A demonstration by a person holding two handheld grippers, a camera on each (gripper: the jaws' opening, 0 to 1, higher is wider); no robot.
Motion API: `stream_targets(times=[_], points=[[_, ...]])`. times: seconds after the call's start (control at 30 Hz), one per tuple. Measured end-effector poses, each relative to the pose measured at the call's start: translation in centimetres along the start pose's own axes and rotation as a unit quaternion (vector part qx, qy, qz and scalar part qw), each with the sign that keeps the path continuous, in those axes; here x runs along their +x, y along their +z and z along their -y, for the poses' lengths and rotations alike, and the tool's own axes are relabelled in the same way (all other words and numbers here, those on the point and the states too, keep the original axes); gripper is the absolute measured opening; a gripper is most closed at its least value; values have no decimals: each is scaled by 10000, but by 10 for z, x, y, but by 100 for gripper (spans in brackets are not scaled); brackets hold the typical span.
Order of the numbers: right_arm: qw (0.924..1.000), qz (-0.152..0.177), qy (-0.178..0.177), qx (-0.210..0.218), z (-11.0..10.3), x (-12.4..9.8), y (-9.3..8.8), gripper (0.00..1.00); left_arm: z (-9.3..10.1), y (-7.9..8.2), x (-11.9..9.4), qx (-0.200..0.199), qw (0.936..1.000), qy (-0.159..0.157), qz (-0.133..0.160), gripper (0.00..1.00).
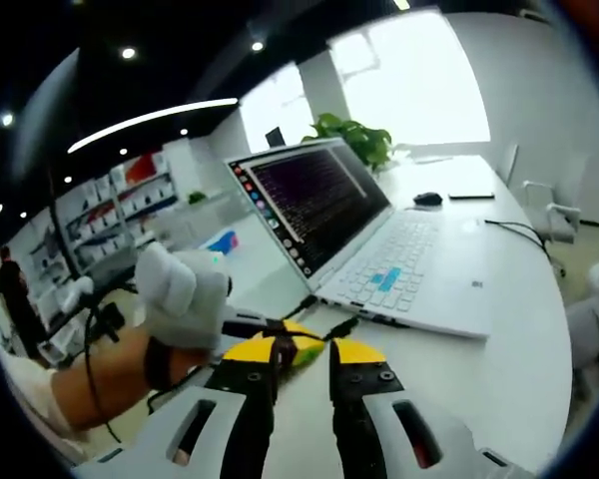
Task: Pick up the network cable connector, insert into the computer network port
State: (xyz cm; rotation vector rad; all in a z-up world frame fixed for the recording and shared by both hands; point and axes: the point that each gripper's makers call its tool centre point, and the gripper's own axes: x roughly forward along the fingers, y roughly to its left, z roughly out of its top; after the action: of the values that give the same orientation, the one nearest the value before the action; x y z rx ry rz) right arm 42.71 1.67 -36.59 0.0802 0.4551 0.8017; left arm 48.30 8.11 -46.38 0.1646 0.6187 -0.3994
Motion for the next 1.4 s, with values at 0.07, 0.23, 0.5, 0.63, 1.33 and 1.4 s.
stream_targets(times=[0.07, 0.23, 0.5, 0.63, 1.33, 1.4], points=[[10000, -29, -9, 47, 1, 1, -3, 20, -1, -1, -1, -116, 9999, -57, 19, 5], [9993, -54, -2, 370, 7, 5, -10, 20, -1, -2, -7, -105, 9999, -64, 112, 5], [9918, 129, 186, 1258, 7, 16, -20, 20, -2, 15, -21, -119, 9984, -156, 523, 5], [9863, 312, 291, 1591, 5, 21, -22, 20, 2, 20, -32, -408, 9956, -318, 780, 5], [9760, 1213, 351, 1775, -7, 37, -8, 19, 29, 33, -75, -1879, 9536, -1643, 1681, 5], [9762, 1278, 321, 1721, -9, 38, -6, 19, 32, 33, -79, -2111, 9441, -1857, 1722, 5]])
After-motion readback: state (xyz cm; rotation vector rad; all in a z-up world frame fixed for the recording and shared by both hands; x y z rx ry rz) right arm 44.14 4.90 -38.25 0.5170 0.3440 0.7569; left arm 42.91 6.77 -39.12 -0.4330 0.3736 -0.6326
